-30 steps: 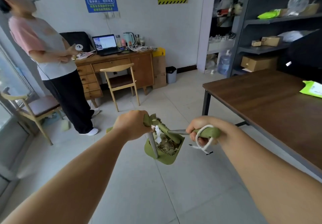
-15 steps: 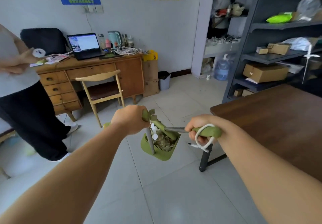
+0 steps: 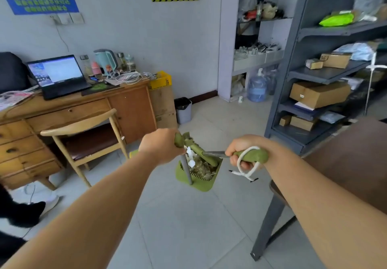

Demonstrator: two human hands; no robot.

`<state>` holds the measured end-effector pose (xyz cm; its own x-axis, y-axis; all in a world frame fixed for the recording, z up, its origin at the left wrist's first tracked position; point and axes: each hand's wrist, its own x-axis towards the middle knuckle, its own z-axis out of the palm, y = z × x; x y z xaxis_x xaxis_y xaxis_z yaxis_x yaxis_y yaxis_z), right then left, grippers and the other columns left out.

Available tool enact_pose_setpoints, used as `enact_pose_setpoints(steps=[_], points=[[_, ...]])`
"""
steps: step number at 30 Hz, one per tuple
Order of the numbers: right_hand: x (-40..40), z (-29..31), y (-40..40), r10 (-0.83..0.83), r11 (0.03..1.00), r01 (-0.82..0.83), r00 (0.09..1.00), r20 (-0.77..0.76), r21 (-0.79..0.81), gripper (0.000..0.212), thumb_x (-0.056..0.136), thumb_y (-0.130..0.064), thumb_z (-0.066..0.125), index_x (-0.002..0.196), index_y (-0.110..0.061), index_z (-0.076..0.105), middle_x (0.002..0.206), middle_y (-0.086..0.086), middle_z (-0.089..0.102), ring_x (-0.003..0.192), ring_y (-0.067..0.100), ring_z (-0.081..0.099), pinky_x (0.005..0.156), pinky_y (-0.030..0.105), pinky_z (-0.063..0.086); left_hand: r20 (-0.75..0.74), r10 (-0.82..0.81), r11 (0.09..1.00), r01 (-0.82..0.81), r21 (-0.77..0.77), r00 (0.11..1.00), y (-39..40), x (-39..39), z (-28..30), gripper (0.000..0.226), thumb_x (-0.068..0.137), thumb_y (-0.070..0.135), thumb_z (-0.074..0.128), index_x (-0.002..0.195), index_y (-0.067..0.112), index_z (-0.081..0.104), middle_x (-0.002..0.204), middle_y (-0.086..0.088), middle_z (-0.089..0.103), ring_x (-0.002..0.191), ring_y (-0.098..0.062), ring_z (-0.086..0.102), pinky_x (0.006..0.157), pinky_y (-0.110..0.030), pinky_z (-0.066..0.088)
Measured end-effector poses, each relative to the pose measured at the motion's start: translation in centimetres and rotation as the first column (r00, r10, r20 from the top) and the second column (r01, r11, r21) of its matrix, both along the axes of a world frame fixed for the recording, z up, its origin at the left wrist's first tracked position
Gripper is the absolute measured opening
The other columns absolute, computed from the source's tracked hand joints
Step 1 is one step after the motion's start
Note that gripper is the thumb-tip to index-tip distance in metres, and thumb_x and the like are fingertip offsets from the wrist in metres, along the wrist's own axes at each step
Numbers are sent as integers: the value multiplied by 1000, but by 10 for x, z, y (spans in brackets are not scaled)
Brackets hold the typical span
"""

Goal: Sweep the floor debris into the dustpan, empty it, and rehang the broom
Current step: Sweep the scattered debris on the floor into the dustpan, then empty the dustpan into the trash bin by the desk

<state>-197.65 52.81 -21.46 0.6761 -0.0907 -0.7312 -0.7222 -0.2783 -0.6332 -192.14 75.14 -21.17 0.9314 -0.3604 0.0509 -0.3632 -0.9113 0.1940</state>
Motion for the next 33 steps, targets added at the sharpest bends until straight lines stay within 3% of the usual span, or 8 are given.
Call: enact_pose_setpoints(steps=[8, 17, 25, 33], points=[[169, 10, -82, -18, 999, 20, 998, 60, -37, 42, 96, -14, 44, 55, -6, 48, 42, 3, 46, 27, 11, 38, 30, 14, 33, -35, -2, 999, 0, -50, 999, -80, 173, 8, 26, 83, 45, 69, 101, 26, 64, 95, 3, 65, 83, -20, 56, 70, -30, 42], [363, -3, -141, -42, 999, 41, 999, -18, -25, 37, 96, -16, 44, 61, -9, 47, 40, 0, 46, 29, 10, 38, 30, 17, 33, -29, -72, 997, 73, 12, 997, -143, 386, -3, 20, 84, 45, 69, 90, 27, 62, 87, 6, 62, 81, -19, 55, 68, -31, 42], [519, 5, -194, -169, 986, 168, 981, 92, 25, 41, 96, -11, 42, 56, -6, 45, 35, 2, 45, 24, 12, 37, 28, 13, 31, -6, -138, 990, 138, 6, 990, -207, 559, 6, 25, 81, 45, 71, 88, 26, 56, 86, 6, 58, 80, -20, 53, 66, -31, 40], [679, -3, -285, -170, 984, 165, 982, 82, 63, 40, 95, -9, 42, 55, -8, 41, 35, 3, 44, 23, 12, 38, 28, 11, 31, -1, -108, 994, 108, -31, 994, -302, 711, 2, 26, 81, 42, 71, 94, 23, 59, 82, 6, 55, 81, -21, 53, 66, -30, 39]])
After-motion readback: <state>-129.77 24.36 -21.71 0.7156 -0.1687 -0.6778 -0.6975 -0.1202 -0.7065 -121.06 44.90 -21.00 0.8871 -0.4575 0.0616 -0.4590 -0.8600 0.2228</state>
